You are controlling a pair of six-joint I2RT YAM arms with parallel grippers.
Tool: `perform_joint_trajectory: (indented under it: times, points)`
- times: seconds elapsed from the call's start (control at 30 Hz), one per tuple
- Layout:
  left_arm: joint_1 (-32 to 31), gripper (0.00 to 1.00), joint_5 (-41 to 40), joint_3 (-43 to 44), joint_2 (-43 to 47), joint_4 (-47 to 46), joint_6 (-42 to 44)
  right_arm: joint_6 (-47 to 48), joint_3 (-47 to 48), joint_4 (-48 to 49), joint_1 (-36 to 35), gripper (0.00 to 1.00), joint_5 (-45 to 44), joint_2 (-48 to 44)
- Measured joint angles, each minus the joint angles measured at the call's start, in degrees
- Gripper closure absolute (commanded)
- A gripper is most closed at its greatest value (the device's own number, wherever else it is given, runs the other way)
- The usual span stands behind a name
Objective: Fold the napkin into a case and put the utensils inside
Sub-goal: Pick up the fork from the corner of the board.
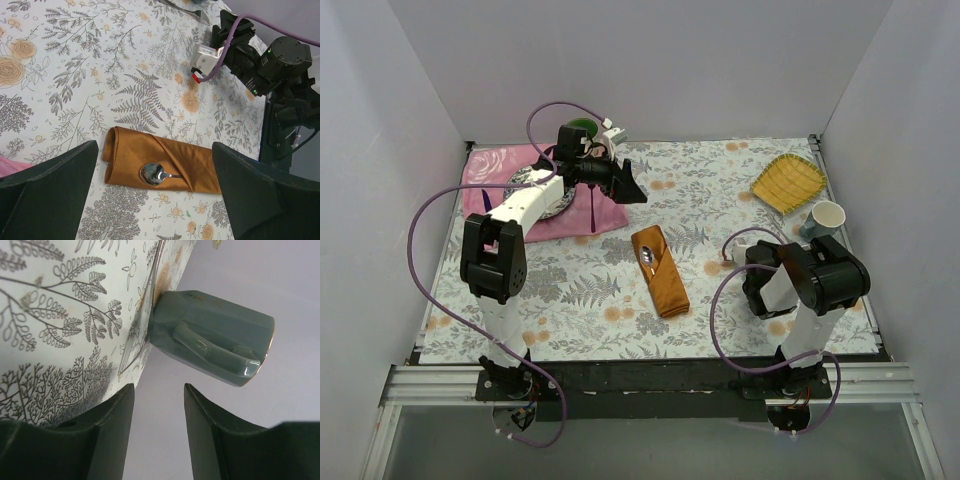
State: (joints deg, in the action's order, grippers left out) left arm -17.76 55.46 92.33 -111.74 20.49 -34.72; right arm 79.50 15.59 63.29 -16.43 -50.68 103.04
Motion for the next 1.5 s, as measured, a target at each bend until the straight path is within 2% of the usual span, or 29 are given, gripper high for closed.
perform_joint_trajectory:
  times: [0.3, 0.73, 0.97, 1.17, 1.5]
  points:
    - [0.0, 0.02, 0.55, 0.59, -0.04, 0.61, -1.57, 3.06, -0.68, 8.98, -0.52, 0.47, -2.95, 4.22]
    - [0.0, 0.02, 0.92, 11.17, -3.02, 8.02, -1.7, 4.79, -1.92, 15.34, -2.73, 0.49, -6.73, 7.48]
    - [0.0, 0.02, 0.74, 12.09, -4.04, 10.75, -1.44, 5.92, 1.55, 19.67, -3.39, 0.5, -9.22, 12.28]
    - [0.0, 0.02, 0.66, 12.09, -4.04, 12.07, -1.05, 3.8, 3.93, 16.81, -4.92, 0.5, -9.62, 12.02]
    - [0.0, 0.02, 0.61, 12.11, -4.04, 12.55, -0.61, -12.37, 7.85, 3.13, -5.77, 0.51, -9.38, 5.31]
